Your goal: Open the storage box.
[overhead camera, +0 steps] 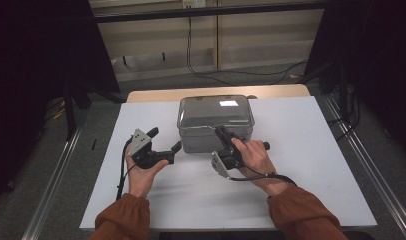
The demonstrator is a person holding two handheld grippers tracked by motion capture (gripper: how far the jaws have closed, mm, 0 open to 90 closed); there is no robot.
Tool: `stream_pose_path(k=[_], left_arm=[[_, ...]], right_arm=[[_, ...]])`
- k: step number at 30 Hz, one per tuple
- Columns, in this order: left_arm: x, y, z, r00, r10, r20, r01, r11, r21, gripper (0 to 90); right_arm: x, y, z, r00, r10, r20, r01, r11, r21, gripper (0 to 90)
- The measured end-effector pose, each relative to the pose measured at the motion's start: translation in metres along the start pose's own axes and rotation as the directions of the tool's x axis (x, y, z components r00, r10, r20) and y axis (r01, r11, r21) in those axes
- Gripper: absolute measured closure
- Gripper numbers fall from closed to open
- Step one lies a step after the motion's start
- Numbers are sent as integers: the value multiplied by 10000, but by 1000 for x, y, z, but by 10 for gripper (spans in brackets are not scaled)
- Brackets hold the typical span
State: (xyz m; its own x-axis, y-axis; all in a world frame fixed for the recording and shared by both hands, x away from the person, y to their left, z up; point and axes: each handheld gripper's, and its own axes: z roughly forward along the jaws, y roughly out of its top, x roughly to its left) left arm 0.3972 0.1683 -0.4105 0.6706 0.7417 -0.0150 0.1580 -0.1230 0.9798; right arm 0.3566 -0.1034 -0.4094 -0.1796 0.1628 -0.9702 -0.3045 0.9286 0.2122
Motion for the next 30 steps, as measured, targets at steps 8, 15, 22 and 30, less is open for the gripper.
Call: stream_pose_path(k=[8, 15, 22, 30], left_arm=[[4, 8, 20, 9999, 158, 4, -158, 9999, -32, 22], [12, 10, 38, 9996, 291, -41, -292, 9994, -208, 36], [18, 5, 48, 9982, 508, -317, -518, 9982, -316, 58], [19, 3, 59, 9979, 641, -54, -643, 9975, -278, 107]], right_arm=[[-6, 0, 1, 10000, -18, 79, 19, 10000, -36, 822], [-9, 1, 1, 9999, -39, 149, 39, 10000, -21, 825], [-10, 0, 2, 9998, -73, 165, 74, 10000, -55, 824], [-10, 1, 2, 9998, -56, 177, 58, 9999, -122, 824]])
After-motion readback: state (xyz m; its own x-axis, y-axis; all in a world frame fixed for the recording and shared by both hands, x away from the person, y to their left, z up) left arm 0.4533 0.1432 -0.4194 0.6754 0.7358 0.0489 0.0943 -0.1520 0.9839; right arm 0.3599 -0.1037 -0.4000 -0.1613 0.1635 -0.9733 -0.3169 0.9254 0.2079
